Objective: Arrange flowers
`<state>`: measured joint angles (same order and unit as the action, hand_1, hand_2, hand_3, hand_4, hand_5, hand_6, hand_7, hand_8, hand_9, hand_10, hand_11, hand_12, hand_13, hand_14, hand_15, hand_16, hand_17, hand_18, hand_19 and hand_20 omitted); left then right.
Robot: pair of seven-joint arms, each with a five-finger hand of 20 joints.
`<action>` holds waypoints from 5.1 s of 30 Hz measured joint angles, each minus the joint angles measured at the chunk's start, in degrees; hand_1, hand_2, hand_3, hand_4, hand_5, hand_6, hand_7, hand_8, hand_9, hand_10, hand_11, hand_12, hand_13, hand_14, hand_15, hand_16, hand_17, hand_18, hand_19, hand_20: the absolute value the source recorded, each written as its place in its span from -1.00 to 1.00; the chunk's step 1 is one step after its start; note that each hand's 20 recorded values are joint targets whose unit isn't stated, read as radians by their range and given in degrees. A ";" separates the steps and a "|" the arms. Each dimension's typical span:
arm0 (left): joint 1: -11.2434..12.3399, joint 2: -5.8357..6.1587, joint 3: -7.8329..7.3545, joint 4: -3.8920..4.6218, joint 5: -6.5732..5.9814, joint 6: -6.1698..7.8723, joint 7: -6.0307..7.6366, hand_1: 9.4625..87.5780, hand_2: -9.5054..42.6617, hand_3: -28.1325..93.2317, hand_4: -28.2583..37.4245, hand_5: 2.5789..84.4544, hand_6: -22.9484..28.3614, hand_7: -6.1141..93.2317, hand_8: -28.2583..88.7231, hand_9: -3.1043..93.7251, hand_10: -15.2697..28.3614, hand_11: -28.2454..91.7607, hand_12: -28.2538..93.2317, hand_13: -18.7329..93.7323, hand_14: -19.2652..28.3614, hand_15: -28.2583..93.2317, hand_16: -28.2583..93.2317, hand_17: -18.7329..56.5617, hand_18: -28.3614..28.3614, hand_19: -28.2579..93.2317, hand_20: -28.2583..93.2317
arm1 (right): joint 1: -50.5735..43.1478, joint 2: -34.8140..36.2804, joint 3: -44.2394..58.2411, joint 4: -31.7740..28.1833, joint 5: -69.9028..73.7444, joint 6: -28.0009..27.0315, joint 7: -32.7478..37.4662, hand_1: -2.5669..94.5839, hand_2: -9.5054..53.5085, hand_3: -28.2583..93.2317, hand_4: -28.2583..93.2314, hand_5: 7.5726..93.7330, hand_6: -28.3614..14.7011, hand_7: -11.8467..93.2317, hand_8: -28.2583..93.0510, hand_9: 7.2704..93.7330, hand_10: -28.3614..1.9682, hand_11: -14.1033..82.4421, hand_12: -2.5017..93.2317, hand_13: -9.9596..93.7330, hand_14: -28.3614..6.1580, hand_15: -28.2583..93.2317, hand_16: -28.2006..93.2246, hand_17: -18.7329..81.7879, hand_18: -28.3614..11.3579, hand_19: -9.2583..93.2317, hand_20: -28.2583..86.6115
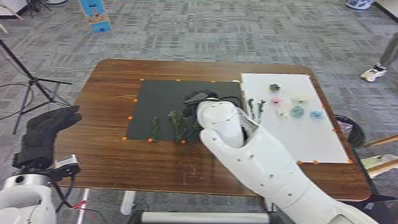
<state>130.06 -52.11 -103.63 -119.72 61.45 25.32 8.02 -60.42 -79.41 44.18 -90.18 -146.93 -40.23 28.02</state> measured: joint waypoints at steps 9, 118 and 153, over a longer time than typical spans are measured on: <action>0.30 -0.28 -0.09 -0.07 -0.02 0.01 0.14 -0.60 -0.20 0.61 -1.00 0.21 0.02 -0.52 -0.65 0.17 0.31 -0.14 -0.28 0.11 0.44 -0.29 -0.55 -0.26 0.29 -0.40 -0.27 | -0.37 5.53 2.48 -10.97 8.59 4.43 -0.39 -0.40 -0.29 0.29 -0.65 0.66 0.18 -0.43 -0.60 0.86 -0.17 -0.16 -0.39 0.79 -0.08 0.28 0.11 0.25 -0.89 0.90 0.39; 1.03 -1.29 -1.52 -1.55 0.26 1.88 -0.58 -0.65 0.17 0.58 -1.00 0.22 0.03 -0.54 -0.66 0.18 0.31 -0.14 -0.29 0.11 0.43 -0.28 -0.56 -0.26 0.29 -0.39 -0.27 | -10.45 23.05 18.55 -21.12 13.88 14.83 1.75 0.02 -0.93 0.53 -0.47 0.88 0.32 -0.30 -0.04 1.00 0.29 0.36 -0.47 1.00 0.46 0.61 0.01 0.69 -0.61 1.00 0.72; 1.56 -0.64 -1.51 -1.98 0.64 0.70 -1.84 -0.64 0.16 0.58 -1.00 0.22 0.04 -0.54 -0.66 0.18 0.31 -0.14 -0.29 0.11 0.44 -0.27 -0.56 -0.26 0.29 -0.39 -0.27 | -12.77 5.98 13.97 -12.73 10.86 8.60 3.79 -0.02 -0.88 0.53 -0.46 0.90 0.30 -0.31 -0.07 1.00 0.28 0.35 -0.49 1.00 0.45 0.61 -0.01 0.69 -0.60 1.00 0.73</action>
<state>131.62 -52.75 -105.14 -121.70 62.09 26.02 6.18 -73.18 -73.43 58.15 -102.90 -136.07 -31.63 31.81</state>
